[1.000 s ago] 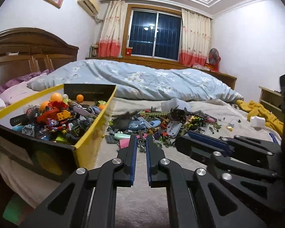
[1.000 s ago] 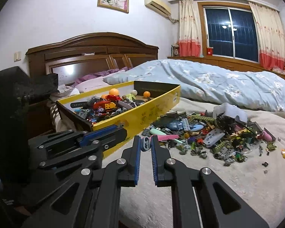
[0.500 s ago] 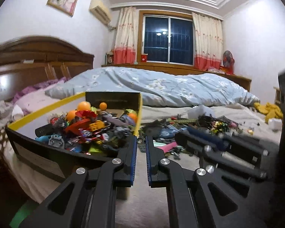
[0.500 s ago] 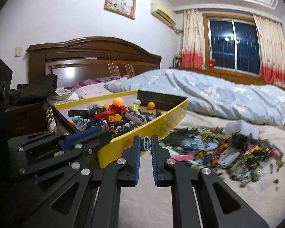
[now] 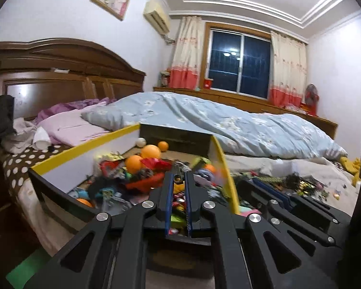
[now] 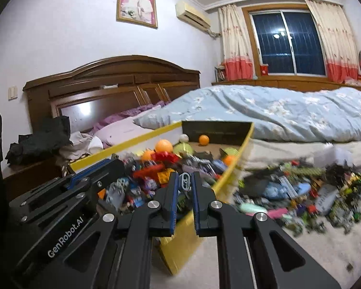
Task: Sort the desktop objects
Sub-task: 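Carry both held pieces over the yellow box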
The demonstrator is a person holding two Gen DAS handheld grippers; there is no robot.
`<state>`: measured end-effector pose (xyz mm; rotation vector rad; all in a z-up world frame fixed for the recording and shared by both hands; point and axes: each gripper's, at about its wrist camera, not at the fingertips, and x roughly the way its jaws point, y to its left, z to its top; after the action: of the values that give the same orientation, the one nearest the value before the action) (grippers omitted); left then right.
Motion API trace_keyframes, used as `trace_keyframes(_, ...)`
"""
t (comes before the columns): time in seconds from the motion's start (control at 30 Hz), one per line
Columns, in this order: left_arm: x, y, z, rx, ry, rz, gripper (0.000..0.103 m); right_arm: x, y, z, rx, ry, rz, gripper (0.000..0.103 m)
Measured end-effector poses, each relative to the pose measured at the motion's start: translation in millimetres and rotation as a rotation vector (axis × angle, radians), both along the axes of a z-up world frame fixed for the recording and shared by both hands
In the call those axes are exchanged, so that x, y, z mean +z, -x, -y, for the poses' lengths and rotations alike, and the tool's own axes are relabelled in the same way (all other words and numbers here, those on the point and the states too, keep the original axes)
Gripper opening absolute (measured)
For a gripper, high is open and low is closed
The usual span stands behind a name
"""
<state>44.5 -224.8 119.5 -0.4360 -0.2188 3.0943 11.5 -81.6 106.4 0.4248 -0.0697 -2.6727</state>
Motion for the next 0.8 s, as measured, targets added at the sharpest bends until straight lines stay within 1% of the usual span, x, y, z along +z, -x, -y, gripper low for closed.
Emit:
trace_keyframes(0.07, -2, 4, 6, 0.029, -0.020, 0.008, 0.009, 0, 4, 6, 0.004, 0.007, -0.013, 0.010)
trace_keyframes(0.1, -5, 8, 11, 0.043, -0.044, 0.025, 0.009, -2, 9, 10, 0.007, 0.016, -0.004, 0.010)
trace_keyframes(0.17, -11, 14, 15, 0.056, -0.056, 0.052, 0.009, -6, 16, 14, 0.019, 0.020, 0.024, 0.010)
trace_keyframes(0.2, -14, 16, 16, 0.069, -0.042, 0.060, 0.009, -10, 21, 17, 0.034, 0.020, 0.043, 0.010)
trace_keyframes(0.27, -18, 18, 15, 0.077, -0.021, 0.070, 0.009, -15, 23, 21, 0.085, 0.022, 0.044, 0.010)
trace_keyframes(0.33, -25, 23, 18, 0.085, -0.020, 0.106, 0.009, -21, 23, 26, 0.159, -0.012, 0.032, 0.010)
trace_keyframes(0.37, -28, 26, 19, 0.086, -0.021, 0.121, 0.009, -22, 24, 28, 0.173, -0.023, 0.031, 0.010)
trace_keyframes(0.47, -33, 29, 18, 0.092, -0.007, 0.136, 0.009, -27, 31, 37, 0.240, -0.068, 0.041, 0.010)
trace_keyframes(0.53, -36, 30, 14, 0.104, 0.027, 0.133, 0.009, -31, 37, 41, 0.249, -0.102, 0.054, 0.010)
trace_keyframes(0.6, -38, 30, 14, 0.099, 0.027, 0.132, 0.009, -31, 41, 44, 0.251, -0.144, 0.059, 0.010)
trace_keyframes(0.67, -38, 31, 11, 0.102, 0.046, 0.135, 0.009, -30, 48, 47, 0.281, -0.174, 0.106, 0.010)
trace_keyframes(0.8, -39, 32, 8, 0.117, 0.074, 0.142, 0.009, -30, 54, 48, 0.317, -0.200, 0.154, 0.010)
